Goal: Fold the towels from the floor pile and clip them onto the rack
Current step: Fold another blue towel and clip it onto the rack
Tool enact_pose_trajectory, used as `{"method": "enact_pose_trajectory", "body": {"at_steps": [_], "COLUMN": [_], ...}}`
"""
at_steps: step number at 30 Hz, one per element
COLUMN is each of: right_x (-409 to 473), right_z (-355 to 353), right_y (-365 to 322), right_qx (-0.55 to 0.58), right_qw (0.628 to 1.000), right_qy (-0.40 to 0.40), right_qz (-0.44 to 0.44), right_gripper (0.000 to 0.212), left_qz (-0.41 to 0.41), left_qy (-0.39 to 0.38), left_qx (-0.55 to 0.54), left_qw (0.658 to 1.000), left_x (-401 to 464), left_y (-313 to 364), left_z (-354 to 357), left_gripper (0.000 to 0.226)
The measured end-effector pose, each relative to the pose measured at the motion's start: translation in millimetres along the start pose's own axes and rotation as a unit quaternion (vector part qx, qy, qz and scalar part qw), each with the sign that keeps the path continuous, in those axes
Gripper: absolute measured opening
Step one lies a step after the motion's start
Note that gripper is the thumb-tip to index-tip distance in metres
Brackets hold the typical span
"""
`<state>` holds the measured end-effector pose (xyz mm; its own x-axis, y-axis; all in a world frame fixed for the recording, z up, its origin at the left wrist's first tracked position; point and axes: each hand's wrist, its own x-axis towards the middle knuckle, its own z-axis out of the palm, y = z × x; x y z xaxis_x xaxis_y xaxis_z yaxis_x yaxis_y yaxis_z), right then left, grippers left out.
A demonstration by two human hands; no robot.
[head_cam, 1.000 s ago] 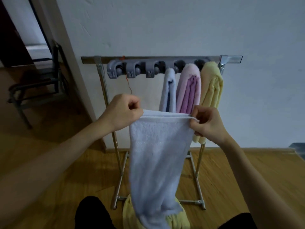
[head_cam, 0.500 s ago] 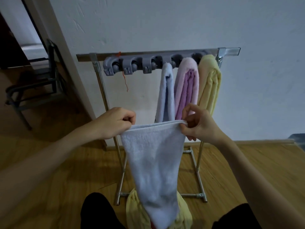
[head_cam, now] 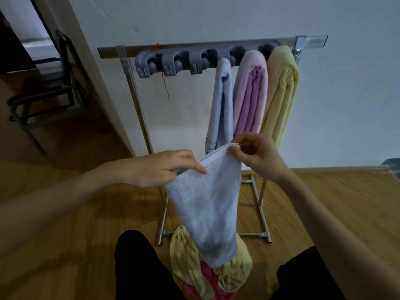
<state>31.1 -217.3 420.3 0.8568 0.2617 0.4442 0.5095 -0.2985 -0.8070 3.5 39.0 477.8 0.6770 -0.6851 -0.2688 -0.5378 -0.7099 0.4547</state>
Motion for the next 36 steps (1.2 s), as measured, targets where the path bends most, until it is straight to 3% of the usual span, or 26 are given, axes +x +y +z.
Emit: {"method": "enact_pose_trajectory", "body": {"at_steps": [6, 9, 12, 17, 20, 23, 29, 36], "right_x": [4, 6, 7, 5, 4, 2, 2, 5], "right_z": [5, 3, 0, -2, -4, -3, -7, -3], "right_y": [-10, -17, -21, -18, -14, -14, -17, -28], "right_qx": [-0.127, -0.179, -0.204, -0.2, -0.187, -0.166, -0.144, -0.12], "right_qw": [0.988, 0.973, 0.963, 0.965, 0.969, 0.973, 0.971, 0.974], "right_qy": [-0.052, -0.1, -0.125, -0.119, -0.117, -0.117, -0.16, -0.182], "right_qz": [-0.071, -0.103, -0.121, -0.119, -0.108, -0.108, -0.104, -0.064], "right_gripper": [0.004, 0.006, 0.008, 0.006, 0.008, 0.013, 0.009, 0.022], "left_qz": [-0.044, -0.011, 0.049, 0.141, 0.161, 0.182, 0.139, 0.092], "left_qy": [-0.005, 0.012, 0.076, 0.159, 0.217, 0.232, 0.267, 0.318], "left_qx": [-0.063, 0.036, 0.12, 0.317, 0.354, 0.311, 0.153, 0.154], "left_qw": [0.997, 0.999, 0.989, 0.924, 0.895, 0.904, 0.941, 0.931], "left_x": [12, 13, 16, 21, 19, 19, 15, 14], "left_y": [4, 4, -1, -10, -5, -4, -9, -5], "left_z": [6, 6, 9, 16, 15, 13, 15, 19], "left_gripper": [0.056, 0.055, 0.04, 0.014, 0.024, 0.029, 0.038, 0.037]}}
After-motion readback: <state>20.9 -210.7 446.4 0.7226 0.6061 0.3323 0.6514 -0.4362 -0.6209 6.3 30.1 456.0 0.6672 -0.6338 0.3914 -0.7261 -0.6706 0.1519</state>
